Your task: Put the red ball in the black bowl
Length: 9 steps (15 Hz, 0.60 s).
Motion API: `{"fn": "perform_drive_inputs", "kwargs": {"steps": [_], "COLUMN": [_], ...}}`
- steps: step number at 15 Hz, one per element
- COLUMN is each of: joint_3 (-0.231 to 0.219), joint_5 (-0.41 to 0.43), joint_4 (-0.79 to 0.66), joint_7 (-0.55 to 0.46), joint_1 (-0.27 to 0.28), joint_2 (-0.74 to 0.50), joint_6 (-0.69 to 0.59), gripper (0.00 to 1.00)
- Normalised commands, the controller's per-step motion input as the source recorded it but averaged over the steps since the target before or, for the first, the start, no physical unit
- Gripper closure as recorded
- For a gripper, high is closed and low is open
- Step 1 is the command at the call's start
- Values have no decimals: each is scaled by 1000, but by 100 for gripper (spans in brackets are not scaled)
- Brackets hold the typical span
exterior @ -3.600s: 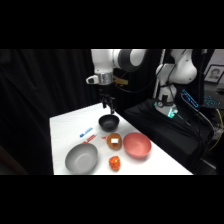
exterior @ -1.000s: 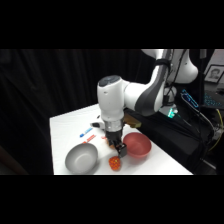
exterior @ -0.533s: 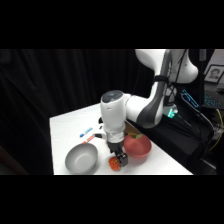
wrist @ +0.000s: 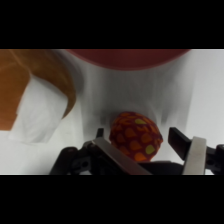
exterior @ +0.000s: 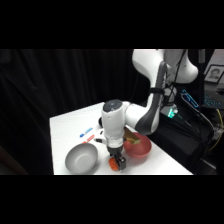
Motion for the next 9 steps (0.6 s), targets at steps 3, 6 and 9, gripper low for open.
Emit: {"fn": "perform_drive_inputs", "kwargs": {"steps": [3, 6, 9], "joint_3": [-55, -80, -90], "joint_5": [69, 43, 19], "joint_4": [12, -40, -49], "joint_7": [24, 48, 46], "joint_1": [62, 87, 96], "joint_2": [-3, -72, -99], "joint_6": [146, 120, 57], "gripper": [45, 69, 93]}}
